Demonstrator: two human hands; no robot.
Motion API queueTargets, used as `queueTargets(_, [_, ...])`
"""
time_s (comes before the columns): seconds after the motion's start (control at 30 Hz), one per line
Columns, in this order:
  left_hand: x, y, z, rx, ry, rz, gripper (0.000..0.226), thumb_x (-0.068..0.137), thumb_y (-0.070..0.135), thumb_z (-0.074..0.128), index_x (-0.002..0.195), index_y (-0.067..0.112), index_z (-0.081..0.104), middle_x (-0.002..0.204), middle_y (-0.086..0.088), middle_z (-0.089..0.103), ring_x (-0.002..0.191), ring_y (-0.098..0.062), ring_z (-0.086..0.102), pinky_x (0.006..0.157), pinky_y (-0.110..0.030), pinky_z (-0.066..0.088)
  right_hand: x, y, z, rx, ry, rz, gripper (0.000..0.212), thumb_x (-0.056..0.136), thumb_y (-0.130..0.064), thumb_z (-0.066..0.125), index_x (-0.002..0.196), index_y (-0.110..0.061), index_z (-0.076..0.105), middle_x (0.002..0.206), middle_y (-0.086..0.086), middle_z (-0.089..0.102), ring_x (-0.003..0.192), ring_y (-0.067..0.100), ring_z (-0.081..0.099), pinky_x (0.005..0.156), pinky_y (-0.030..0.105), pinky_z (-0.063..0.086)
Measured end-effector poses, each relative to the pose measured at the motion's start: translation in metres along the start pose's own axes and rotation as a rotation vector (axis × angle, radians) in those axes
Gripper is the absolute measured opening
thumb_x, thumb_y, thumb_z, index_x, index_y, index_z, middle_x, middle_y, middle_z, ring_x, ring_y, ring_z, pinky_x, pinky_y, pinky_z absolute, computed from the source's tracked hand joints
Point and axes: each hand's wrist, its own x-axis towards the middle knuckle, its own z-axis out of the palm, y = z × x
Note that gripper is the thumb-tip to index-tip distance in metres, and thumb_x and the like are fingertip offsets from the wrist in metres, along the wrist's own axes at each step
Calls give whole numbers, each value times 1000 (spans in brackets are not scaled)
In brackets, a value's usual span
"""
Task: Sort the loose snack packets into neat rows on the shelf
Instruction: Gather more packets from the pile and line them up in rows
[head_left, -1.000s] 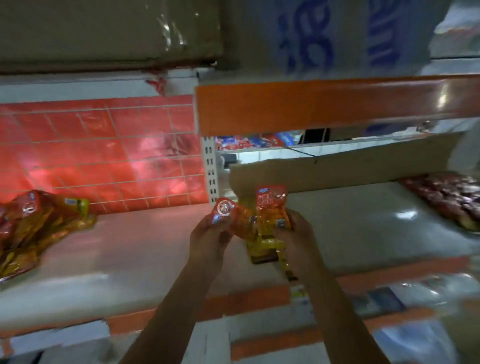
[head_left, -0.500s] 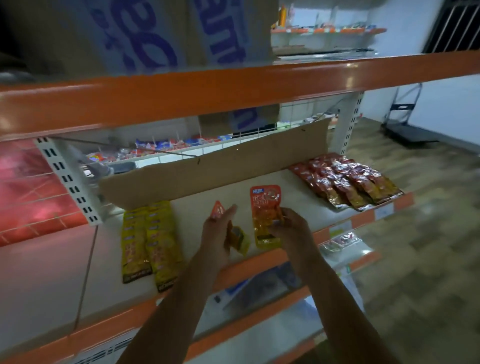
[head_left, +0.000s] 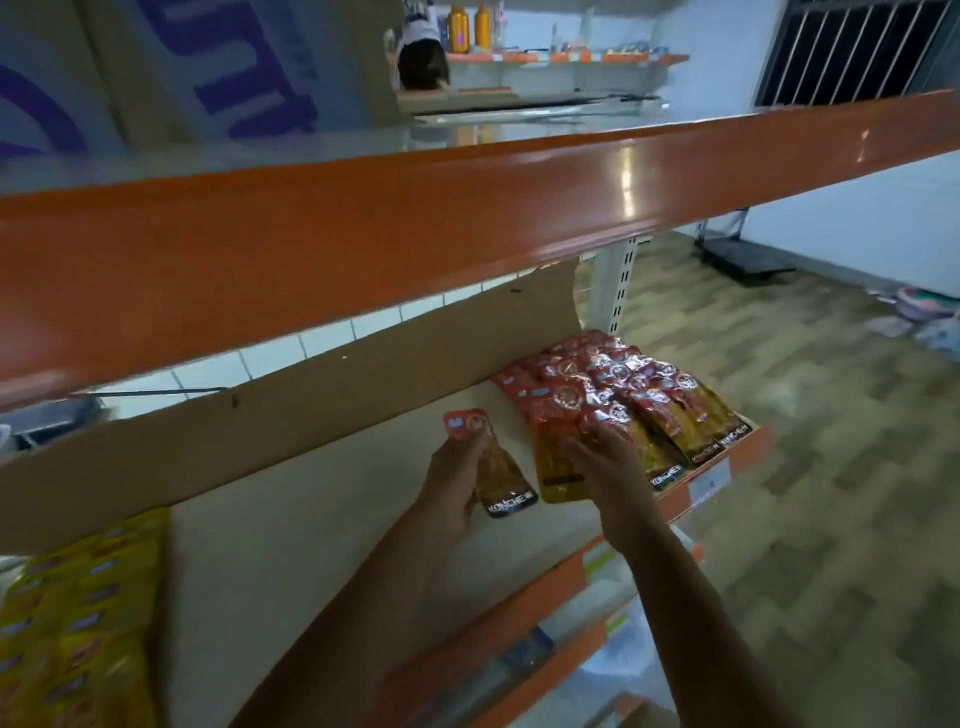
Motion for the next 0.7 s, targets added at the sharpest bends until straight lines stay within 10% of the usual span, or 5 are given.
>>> queueTargets(0.33, [22,-22,54,218,-17,102,24,86,-2,62,102,16,64,86,0,70,70,-9,67,65,-24,57,73,0,-67,-11,60,22,25,88,-11,62,111,-2,61,104,23,66,91,39,66,78,55,55])
queueTargets(0.7, [20,-56,96,450,270,154,17,73,28,80,85,20,72,85,5,74,82,-14,70,81,-41,58,116,5,-104,-34,-110,43,16,90,-10,61,106,-11,61,102,14,68,95,34,66,84,55,54])
